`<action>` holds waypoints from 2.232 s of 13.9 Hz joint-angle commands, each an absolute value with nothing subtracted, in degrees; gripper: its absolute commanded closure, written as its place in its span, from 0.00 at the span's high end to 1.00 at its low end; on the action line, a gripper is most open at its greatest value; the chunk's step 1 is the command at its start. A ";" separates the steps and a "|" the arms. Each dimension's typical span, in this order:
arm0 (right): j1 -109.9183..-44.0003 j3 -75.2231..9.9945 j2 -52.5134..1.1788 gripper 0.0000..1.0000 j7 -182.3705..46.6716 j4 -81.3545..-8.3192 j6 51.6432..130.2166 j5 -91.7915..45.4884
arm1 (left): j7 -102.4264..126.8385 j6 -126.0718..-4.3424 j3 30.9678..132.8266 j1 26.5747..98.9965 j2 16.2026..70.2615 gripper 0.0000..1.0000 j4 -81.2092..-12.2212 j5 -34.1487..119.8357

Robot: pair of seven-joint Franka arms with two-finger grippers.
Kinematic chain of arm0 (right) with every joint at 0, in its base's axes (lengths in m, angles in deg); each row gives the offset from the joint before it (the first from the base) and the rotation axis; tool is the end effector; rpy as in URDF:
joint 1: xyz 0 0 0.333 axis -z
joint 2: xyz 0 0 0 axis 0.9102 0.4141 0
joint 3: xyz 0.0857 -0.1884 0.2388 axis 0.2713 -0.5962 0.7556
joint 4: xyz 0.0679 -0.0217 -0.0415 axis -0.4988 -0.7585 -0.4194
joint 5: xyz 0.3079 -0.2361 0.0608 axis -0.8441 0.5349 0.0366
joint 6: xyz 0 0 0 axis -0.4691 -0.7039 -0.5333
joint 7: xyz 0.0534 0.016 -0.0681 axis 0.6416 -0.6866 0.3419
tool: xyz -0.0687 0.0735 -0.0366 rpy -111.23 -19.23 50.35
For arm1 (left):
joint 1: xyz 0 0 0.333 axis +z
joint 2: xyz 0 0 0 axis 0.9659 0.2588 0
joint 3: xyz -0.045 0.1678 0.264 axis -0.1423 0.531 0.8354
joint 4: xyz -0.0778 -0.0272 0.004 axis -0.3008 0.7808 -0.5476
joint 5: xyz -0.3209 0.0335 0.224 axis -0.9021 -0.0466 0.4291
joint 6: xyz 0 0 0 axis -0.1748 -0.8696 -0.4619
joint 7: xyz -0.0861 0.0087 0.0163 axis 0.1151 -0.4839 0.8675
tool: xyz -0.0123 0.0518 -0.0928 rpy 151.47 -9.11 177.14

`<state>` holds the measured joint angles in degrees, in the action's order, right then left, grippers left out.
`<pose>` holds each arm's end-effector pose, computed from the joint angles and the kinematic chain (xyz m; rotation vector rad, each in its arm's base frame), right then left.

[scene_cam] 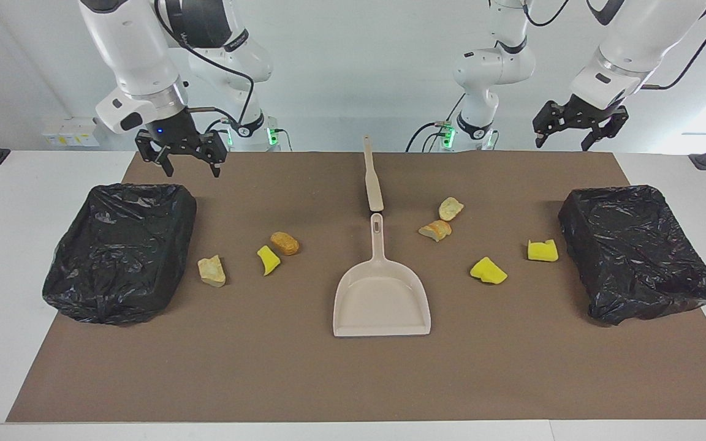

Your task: Sweep and dump trash in bin

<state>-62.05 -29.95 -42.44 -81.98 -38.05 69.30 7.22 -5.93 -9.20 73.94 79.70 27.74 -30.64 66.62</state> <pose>0.5492 0.0629 0.5920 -3.1416 -0.0087 -0.0114 0.5058 -0.0641 0.6391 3.1248 -0.2461 -0.1462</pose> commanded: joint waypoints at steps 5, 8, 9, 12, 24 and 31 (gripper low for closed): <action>-67.72 -29.80 -37.33 1.00 -80.95 -38.56 72.29 5.51 | 3.42 -14.09 74.12 72.38 21.22 1.00 -41.57 66.13; -69.57 -29.80 -33.90 1.00 -81.30 -38.12 74.49 5.24 | 6.42 -19.09 74.20 68.08 19.03 1.00 -47.27 64.56; -70.27 -29.80 -32.58 1.00 -81.38 -37.59 74.58 5.15 | 8.61 -20.07 74.12 66.23 18.93 1.00 -48.86 63.94; -72.56 -29.88 -28.81 1.00 -84.89 -36.53 77.12 2.52 | 18.36 -23.15 74.12 58.94 17.97 1.00 -53.43 63.85; -85.04 -29.88 -18.96 1.00 -104.67 -33.99 87.41 3.31 | 33.84 -38.16 74.11 38.28 14.18 1.00 -72.94 60.51; -89.08 -29.80 -15.35 1.00 -110.12 -33.90 91.37 1.21 | 45.62 -50.04 74.11 28.25 19.46 1.00 -77.52 60.42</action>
